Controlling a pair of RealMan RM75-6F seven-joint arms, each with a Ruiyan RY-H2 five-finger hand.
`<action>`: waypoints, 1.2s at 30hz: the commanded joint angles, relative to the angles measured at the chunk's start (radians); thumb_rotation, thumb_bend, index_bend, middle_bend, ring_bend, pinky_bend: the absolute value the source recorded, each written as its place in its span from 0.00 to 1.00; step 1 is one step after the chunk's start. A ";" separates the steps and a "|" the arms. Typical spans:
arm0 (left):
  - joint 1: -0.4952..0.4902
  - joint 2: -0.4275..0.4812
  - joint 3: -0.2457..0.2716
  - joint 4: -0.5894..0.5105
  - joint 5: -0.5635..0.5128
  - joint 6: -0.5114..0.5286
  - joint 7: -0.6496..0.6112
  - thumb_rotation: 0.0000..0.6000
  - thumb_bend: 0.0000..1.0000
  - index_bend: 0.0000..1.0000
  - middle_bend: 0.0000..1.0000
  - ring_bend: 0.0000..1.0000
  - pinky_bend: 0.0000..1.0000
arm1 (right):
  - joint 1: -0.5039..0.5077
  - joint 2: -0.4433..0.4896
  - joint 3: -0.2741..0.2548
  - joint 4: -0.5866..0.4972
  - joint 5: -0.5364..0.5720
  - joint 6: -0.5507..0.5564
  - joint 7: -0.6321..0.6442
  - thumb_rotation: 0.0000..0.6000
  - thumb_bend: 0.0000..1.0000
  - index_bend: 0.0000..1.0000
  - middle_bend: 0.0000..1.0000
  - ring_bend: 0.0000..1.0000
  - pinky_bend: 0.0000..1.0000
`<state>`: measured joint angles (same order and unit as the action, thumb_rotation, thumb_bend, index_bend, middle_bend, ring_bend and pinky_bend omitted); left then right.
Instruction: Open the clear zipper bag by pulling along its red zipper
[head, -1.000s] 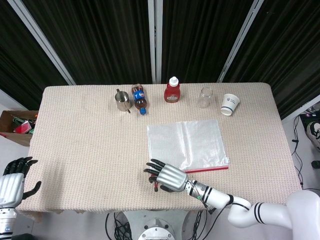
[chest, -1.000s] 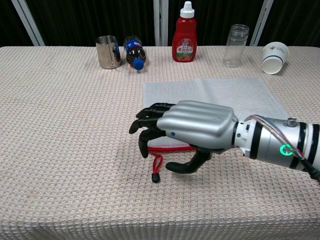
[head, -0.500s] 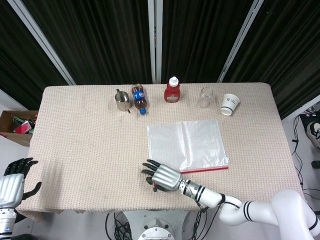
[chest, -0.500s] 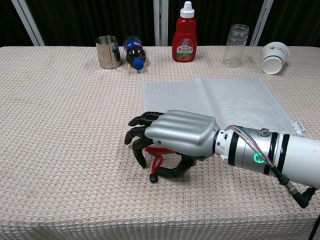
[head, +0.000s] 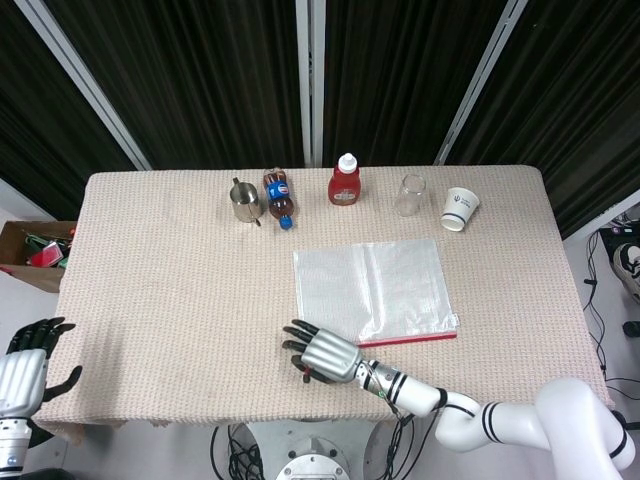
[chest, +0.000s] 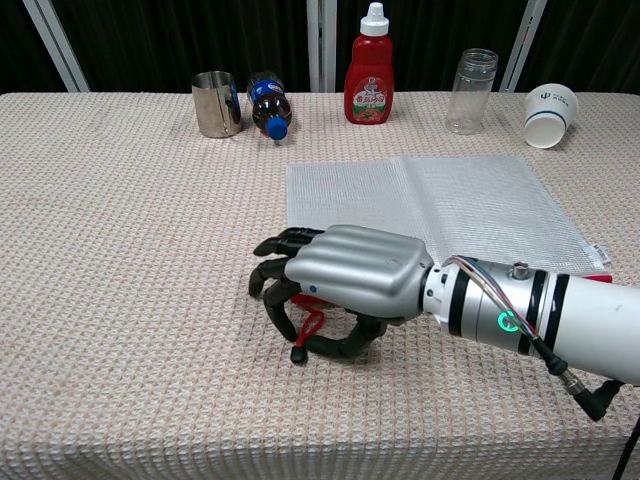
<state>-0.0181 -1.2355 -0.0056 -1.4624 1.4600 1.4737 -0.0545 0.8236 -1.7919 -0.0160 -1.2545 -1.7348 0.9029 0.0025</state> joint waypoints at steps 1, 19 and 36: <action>0.001 0.000 0.000 0.002 0.000 -0.001 -0.003 1.00 0.26 0.23 0.15 0.11 0.14 | 0.003 -0.006 -0.001 0.006 0.002 0.005 0.002 1.00 0.37 0.56 0.21 0.00 0.00; -0.132 -0.078 -0.012 0.094 0.097 -0.133 -0.286 1.00 0.28 0.23 0.15 0.11 0.14 | -0.024 0.003 -0.006 0.011 -0.069 0.223 0.040 1.00 0.55 0.83 0.33 0.00 0.00; -0.441 -0.358 -0.025 0.328 0.292 -0.214 -0.673 1.00 0.32 0.35 0.15 0.11 0.14 | 0.047 0.006 0.078 0.039 -0.137 0.352 0.054 1.00 0.62 0.84 0.26 0.00 0.00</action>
<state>-0.4452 -1.5789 -0.0294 -1.1474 1.7440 1.2638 -0.7146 0.8695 -1.7858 0.0611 -1.2157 -1.8713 1.2539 0.0562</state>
